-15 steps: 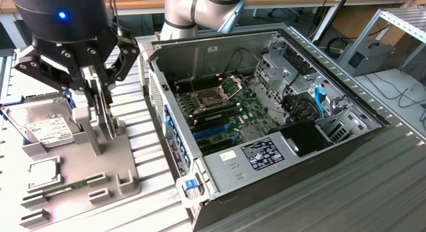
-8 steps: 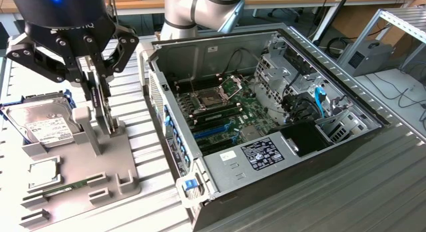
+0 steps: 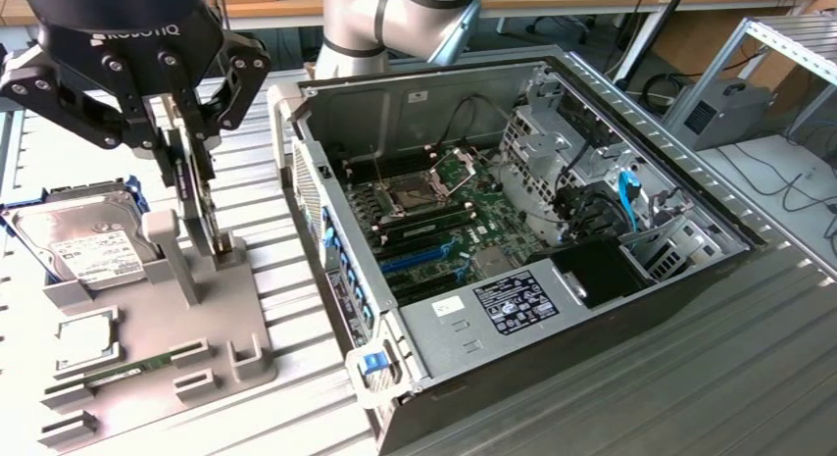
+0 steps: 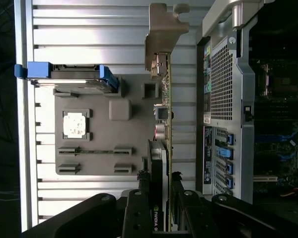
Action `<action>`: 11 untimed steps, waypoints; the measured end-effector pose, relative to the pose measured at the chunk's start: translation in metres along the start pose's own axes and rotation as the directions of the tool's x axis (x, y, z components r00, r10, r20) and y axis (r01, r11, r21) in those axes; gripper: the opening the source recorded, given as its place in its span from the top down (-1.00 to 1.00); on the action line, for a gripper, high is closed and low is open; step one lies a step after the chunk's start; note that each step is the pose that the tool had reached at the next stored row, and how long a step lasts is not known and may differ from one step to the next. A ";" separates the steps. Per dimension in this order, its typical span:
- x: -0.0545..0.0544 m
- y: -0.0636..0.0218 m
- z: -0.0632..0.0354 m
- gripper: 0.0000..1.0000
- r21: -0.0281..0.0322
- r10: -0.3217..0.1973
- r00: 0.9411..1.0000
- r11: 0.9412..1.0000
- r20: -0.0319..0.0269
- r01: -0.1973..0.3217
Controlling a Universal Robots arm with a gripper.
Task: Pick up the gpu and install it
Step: 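Pick up the gpu and move the gpu toward the slot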
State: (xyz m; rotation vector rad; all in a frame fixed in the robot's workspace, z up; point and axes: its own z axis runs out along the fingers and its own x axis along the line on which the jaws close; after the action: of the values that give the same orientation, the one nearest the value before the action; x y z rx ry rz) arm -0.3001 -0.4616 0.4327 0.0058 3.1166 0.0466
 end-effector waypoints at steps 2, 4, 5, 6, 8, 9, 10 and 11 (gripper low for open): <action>0.000 0.0000 0.0000 0.46 0.000 0.000 1.000 1.000 0.000 0.000; 0.000 0.0000 -0.0001 0.46 0.000 0.000 1.000 1.000 0.000 0.000; 0.000 0.0000 -0.0001 0.46 0.000 0.000 1.000 1.000 0.000 0.000; 0.000 0.0000 -0.0001 0.46 0.000 0.000 1.000 1.000 0.000 0.000; -0.001 0.0001 -0.0002 0.46 0.000 0.000 1.000 1.000 0.000 0.000; -0.002 0.0001 -0.0001 0.46 0.000 0.000 1.000 1.000 0.000 0.000; -0.003 0.0001 -0.0001 0.46 0.000 0.000 1.000 1.000 0.000 0.000; -0.004 0.0001 -0.0002 0.46 0.000 0.000 1.000 1.000 0.000 0.000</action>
State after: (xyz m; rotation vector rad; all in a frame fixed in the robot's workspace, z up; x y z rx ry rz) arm -0.2958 -0.4615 0.4330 0.0059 3.1168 0.0464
